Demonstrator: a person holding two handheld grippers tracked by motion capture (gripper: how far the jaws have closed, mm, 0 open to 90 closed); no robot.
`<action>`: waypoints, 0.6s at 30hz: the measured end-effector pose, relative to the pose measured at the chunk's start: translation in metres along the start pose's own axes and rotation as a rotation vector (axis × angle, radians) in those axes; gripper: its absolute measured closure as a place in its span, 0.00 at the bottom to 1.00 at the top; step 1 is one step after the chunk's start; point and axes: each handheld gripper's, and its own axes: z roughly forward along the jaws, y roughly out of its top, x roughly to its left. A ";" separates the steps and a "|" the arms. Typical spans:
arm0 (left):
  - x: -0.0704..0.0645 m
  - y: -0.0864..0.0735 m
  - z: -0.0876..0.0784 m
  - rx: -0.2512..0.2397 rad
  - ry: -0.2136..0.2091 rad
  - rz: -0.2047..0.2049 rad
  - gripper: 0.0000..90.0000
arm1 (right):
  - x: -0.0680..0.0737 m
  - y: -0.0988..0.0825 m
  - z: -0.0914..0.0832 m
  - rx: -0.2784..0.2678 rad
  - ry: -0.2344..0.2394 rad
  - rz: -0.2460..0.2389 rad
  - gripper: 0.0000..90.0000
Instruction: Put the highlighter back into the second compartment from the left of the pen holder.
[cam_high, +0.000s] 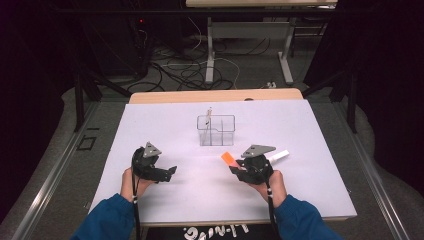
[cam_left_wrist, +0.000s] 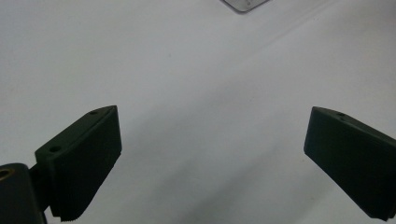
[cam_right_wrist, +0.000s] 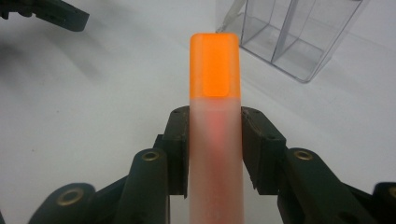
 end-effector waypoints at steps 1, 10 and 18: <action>0.000 0.000 0.000 0.000 0.002 0.000 0.04 | -0.001 0.000 0.000 -0.008 -0.005 -0.003 0.72; -0.001 0.000 0.000 -0.001 0.002 0.002 0.04 | -0.007 0.006 0.006 -0.044 -0.022 -0.010 0.72; 0.000 0.000 0.000 -0.001 0.004 0.002 0.03 | -0.013 0.012 0.010 -0.072 -0.040 0.005 0.72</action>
